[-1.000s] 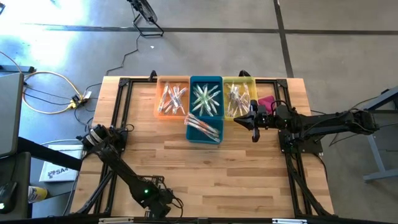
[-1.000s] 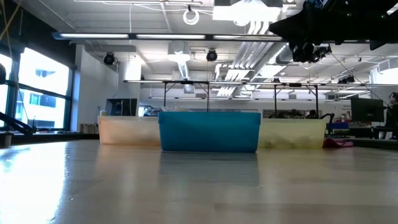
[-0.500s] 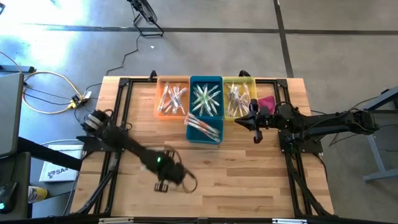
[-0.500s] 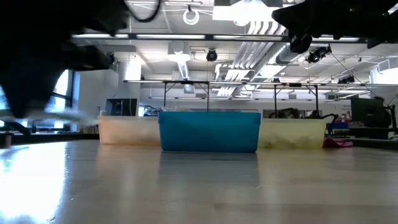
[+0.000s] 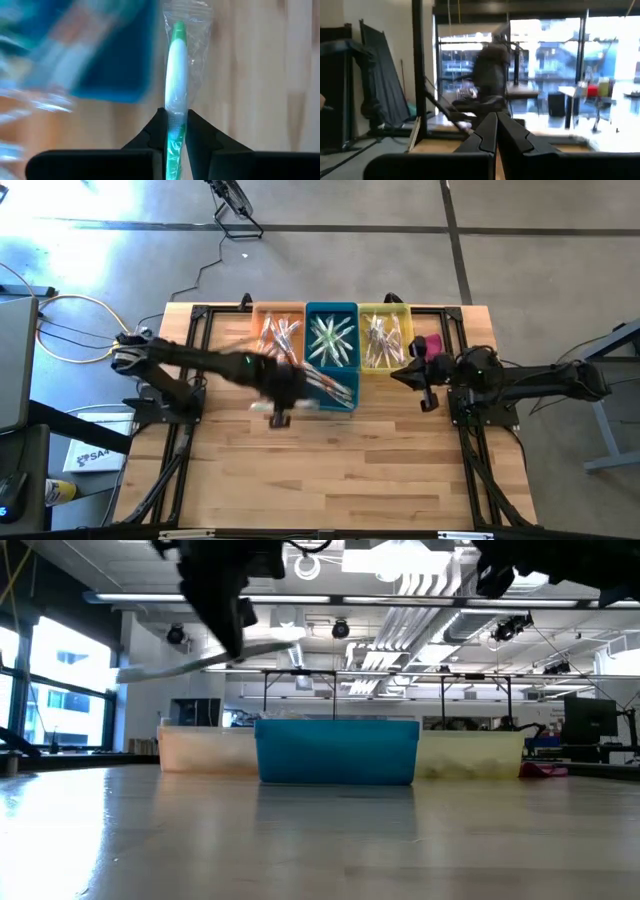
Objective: Pick & Place Toothbrushes
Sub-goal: Put the green toothbrush into the blue bin
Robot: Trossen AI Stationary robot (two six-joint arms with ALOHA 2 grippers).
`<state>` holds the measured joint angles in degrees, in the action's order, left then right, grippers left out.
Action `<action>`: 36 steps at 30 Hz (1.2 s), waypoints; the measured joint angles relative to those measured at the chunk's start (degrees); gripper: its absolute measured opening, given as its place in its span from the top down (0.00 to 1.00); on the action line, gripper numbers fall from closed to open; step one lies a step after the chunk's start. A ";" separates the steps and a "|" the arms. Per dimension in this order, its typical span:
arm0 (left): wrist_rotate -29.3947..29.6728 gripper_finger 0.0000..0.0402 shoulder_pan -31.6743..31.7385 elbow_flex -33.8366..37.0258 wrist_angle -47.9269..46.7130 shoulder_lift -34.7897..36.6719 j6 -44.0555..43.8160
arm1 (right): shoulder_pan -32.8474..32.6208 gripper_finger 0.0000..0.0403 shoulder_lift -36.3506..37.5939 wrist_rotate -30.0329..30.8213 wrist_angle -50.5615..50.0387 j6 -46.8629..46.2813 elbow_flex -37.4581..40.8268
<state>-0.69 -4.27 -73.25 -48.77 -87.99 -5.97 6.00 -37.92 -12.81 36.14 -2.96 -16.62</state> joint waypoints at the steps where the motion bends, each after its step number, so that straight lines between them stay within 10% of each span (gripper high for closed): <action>1: -0.02 0.91 2.20 0.00 1.64 0.95 0.50 | 0.00 0.99 0.88 0.05 -0.04 0.76 0.00; 18: -4.13 0.91 28.36 -0.11 48.54 1.15 -12.12 | 0.17 0.99 4.29 8.89 -5.98 4.82 -0.02; 27: -7.97 0.91 31.01 -0.02 51.40 -9.59 -17.20 | 0.15 0.99 4.27 8.85 -6.03 6.27 -0.02; 36: 0.51 0.91 30.92 -0.07 52.07 -16.05 -18.48 | 0.15 0.99 4.25 8.87 -6.27 6.27 -0.02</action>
<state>-0.18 26.65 -73.32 3.31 -104.04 -24.45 6.15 -33.67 -3.95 29.87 3.31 -16.64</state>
